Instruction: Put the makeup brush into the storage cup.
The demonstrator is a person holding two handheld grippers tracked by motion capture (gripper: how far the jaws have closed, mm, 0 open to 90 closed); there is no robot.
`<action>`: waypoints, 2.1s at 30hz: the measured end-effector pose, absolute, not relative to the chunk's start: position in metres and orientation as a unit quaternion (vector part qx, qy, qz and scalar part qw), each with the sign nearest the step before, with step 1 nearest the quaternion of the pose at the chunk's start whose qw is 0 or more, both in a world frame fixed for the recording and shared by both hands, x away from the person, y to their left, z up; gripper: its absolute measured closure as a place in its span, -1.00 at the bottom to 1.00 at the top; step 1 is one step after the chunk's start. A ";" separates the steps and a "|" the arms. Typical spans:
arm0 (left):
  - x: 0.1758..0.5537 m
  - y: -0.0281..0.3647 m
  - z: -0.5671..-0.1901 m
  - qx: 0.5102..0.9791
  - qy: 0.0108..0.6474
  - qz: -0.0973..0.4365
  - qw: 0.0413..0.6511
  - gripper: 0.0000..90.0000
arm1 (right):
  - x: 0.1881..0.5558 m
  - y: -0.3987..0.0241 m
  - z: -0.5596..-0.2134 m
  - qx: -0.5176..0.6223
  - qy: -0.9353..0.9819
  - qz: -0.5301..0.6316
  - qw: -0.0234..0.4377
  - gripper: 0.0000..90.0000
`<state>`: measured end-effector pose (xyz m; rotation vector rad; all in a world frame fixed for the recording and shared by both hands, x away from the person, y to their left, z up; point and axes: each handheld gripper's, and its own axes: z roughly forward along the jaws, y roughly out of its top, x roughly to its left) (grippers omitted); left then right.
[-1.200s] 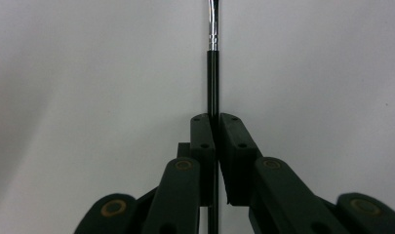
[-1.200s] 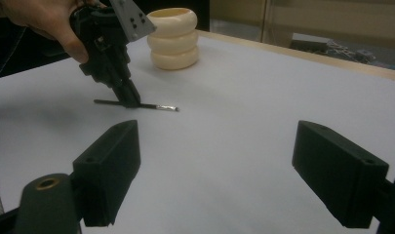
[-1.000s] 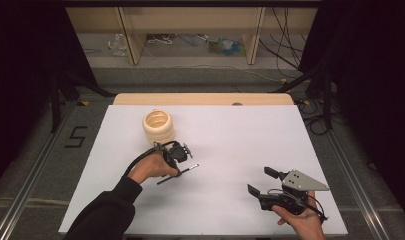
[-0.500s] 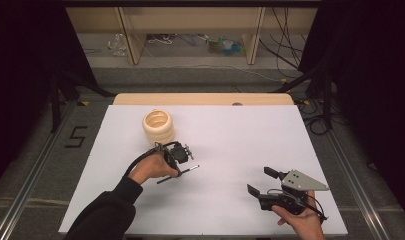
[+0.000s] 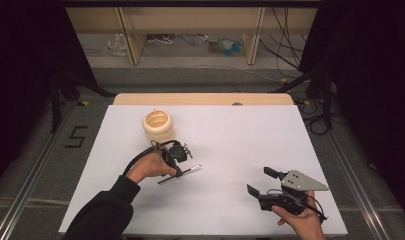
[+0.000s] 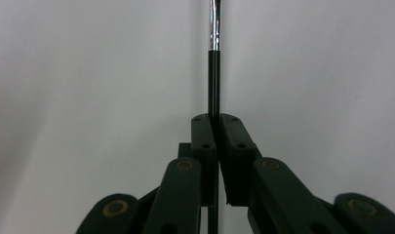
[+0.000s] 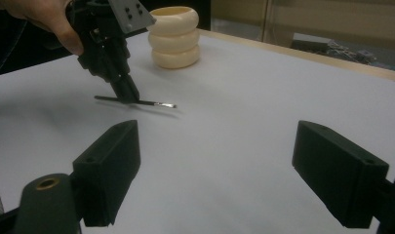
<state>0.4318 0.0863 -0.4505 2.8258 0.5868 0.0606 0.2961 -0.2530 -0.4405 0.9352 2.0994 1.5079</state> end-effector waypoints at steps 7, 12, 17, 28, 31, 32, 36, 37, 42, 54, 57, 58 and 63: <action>0.430 0.090 -0.442 0.963 0.213 0.034 0.162 0.89 | 0.295 -0.255 -0.439 0.335 0.754 0.529 0.200 -0.58; 0.431 0.096 -0.433 0.957 0.218 0.038 0.188 0.89 | 0.296 -0.255 -0.439 0.333 0.754 0.530 0.201 -0.58; 0.433 0.104 -0.424 0.951 0.216 0.056 0.213 0.89 | 0.296 -0.255 -0.439 0.333 0.754 0.529 0.201 -0.58; 0.436 0.126 -0.396 0.910 0.240 0.097 0.323 0.89 | 0.296 -0.255 -0.439 0.333 0.754 0.529 0.202 -0.58; 0.437 0.131 -0.395 0.897 0.256 0.108 0.345 0.89 | 0.296 -0.255 -0.439 0.333 0.754 0.530 0.201 -0.58; 0.438 0.133 -0.394 0.895 0.256 0.113 0.347 0.89 | 0.296 -0.255 -0.439 0.333 0.754 0.530 0.202 -0.58; 0.440 0.136 -0.393 0.885 0.265 0.117 0.366 0.89 | 0.295 -0.255 -0.439 0.334 0.754 0.528 0.202 -0.58; 0.440 0.137 -0.393 0.883 0.269 0.115 0.368 0.89 | 0.295 -0.255 -0.439 0.334 0.754 0.528 0.202 -0.58; 0.441 0.142 -0.390 0.869 0.280 0.116 0.391 0.89 | 0.296 -0.255 -0.439 0.334 0.752 0.531 0.203 -0.58; 0.445 0.156 -0.382 0.840 0.304 0.131 0.430 0.89 | 0.295 -0.255 -0.439 0.334 0.754 0.528 0.202 -0.58; 0.446 0.160 -0.379 0.832 0.304 0.132 0.445 0.89 | 0.295 -0.255 -0.439 0.334 0.755 0.528 0.202 -0.58; 0.445 0.160 -0.379 0.825 0.313 0.134 0.452 0.89 | 0.295 -0.255 -0.439 0.334 0.753 0.529 0.204 -0.58; 0.448 0.168 -0.375 0.801 0.333 0.153 0.472 0.89 | 0.296 -0.255 -0.439 0.334 0.754 0.528 0.203 -0.58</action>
